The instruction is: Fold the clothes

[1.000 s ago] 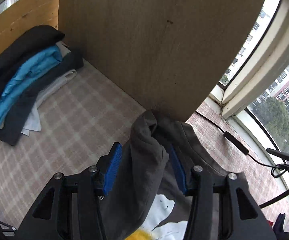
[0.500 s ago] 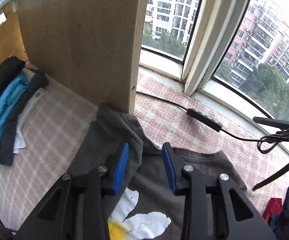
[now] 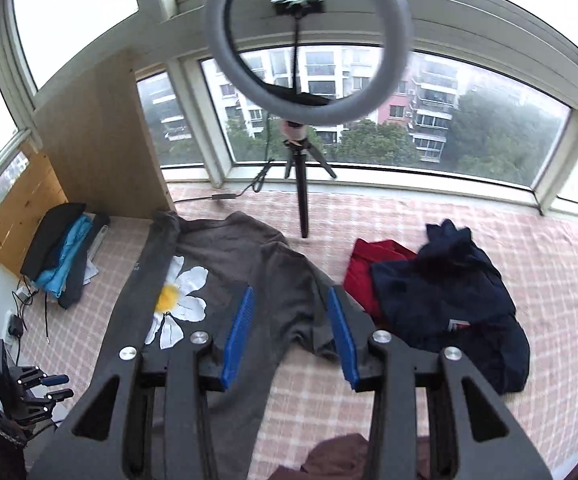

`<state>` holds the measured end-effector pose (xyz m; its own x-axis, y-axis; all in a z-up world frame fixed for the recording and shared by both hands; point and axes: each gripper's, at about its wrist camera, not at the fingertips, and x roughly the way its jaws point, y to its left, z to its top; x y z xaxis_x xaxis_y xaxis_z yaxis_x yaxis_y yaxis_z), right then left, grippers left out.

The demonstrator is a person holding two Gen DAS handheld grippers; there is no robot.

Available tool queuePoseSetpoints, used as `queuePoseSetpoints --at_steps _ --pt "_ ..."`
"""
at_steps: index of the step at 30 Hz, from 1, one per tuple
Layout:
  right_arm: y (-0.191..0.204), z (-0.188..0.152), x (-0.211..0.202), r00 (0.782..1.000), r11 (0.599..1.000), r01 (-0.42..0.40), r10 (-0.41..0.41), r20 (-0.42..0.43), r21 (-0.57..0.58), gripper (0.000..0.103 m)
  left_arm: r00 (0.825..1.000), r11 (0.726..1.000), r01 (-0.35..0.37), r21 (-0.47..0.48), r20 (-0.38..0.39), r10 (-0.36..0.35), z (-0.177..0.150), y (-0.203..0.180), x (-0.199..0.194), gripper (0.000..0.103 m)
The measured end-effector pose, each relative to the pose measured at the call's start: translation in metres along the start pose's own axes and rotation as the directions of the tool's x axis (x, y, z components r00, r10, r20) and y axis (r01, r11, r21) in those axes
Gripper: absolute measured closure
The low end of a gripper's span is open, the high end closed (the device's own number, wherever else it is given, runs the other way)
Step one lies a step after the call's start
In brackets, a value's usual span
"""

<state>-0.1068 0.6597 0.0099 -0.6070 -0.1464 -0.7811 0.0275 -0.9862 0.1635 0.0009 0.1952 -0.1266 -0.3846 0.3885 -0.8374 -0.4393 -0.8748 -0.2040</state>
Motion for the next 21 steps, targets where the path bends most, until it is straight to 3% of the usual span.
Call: queuePoseSetpoints --at_steps 2,5,8,14,17,21 --pt "-0.030 -0.021 -0.036 0.999 0.998 0.034 -0.034 0.007 0.048 0.058 0.999 0.999 0.038 0.016 0.010 -0.038 -0.015 -0.025 -0.009 0.078" --pt "-0.048 -0.054 -0.045 0.995 0.994 0.101 -0.099 -0.031 0.052 0.057 0.993 0.991 0.114 0.072 -0.020 -0.113 -0.035 -0.075 -0.003 0.076" --pt "-0.060 -0.076 -0.033 0.995 0.994 0.067 -0.061 -0.077 0.085 0.057 0.984 0.976 0.171 0.133 -0.068 -0.163 -0.052 -0.130 0.013 0.076" --pt "-0.064 -0.091 0.016 0.987 0.998 0.014 -0.004 -0.159 0.062 0.057 0.946 0.935 0.304 0.184 -0.177 -0.273 -0.084 -0.231 0.055 0.075" --pt "-0.064 -0.092 0.044 0.980 0.999 -0.023 0.030 -0.198 0.039 0.057 0.929 0.929 0.324 0.177 -0.247 -0.277 -0.099 -0.269 0.081 0.074" --pt "-0.064 -0.088 0.082 0.970 0.998 -0.065 0.061 -0.236 -0.007 0.057 0.936 0.945 0.265 0.190 -0.285 -0.205 -0.104 -0.297 0.111 0.073"
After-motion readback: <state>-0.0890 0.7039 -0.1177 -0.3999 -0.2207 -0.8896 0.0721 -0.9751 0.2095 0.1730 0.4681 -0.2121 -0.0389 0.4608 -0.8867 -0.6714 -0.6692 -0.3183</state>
